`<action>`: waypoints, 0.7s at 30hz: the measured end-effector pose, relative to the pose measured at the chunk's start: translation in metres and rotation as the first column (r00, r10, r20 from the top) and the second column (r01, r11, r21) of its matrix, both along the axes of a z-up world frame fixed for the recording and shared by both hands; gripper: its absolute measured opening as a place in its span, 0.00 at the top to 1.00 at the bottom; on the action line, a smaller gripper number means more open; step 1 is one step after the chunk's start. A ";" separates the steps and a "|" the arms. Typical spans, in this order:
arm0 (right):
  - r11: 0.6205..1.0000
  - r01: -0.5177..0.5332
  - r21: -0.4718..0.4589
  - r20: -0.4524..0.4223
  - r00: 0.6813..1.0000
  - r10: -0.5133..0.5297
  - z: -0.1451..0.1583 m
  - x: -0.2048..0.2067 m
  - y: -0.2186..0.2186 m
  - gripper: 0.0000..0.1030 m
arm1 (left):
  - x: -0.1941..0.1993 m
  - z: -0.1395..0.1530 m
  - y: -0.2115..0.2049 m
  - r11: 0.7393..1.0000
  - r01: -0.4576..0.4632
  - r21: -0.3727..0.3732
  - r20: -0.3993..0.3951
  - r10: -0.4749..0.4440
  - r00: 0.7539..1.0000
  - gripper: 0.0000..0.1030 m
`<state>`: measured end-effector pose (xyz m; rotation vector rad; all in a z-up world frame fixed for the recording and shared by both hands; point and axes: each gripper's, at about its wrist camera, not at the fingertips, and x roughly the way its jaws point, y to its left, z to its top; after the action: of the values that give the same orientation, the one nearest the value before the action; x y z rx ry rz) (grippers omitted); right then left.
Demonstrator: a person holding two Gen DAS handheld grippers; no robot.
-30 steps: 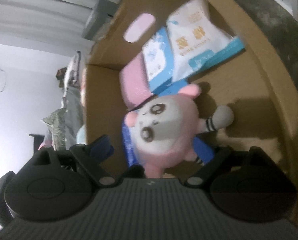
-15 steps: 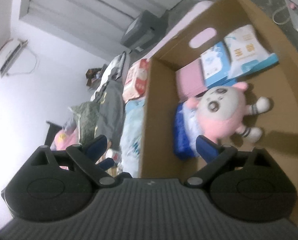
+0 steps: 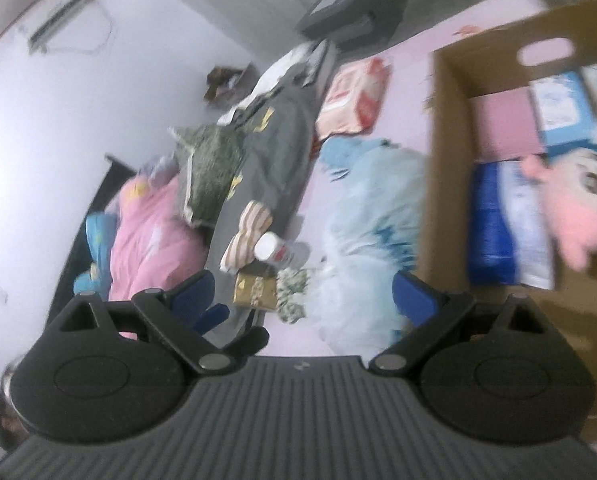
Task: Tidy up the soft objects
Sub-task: 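Move both tools back to the blue striped towel bundle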
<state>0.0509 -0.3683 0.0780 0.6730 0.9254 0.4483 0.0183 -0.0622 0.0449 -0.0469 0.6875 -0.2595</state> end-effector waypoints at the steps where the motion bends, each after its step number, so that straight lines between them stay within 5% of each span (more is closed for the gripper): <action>1: 1.000 -0.017 -0.011 -0.002 1.000 0.017 0.001 0.005 0.009 0.07 | 0.000 -0.002 0.008 1.000 -0.021 -0.005 0.003 0.021 1.000 0.14; 6: 0.993 -0.095 -0.066 -0.010 0.995 0.095 0.004 0.031 0.053 0.07 | 0.002 -0.018 0.041 0.995 -0.089 -0.056 -0.001 0.089 0.996 0.15; 14: 0.974 -0.171 -0.146 -0.021 0.985 0.169 -0.001 0.074 0.093 0.07 | 0.006 -0.032 0.057 0.989 -0.150 0.002 0.070 0.149 0.986 0.16; 21: 0.967 -0.195 -0.167 -0.034 0.981 0.192 -0.012 0.119 0.103 0.08 | 0.053 -0.031 0.052 0.990 -0.141 -0.030 0.023 0.142 0.990 0.27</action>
<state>0.1698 -0.2651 0.0664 0.4340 1.0384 0.5305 0.0713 -0.0100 0.0137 -0.1190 0.6522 -0.1333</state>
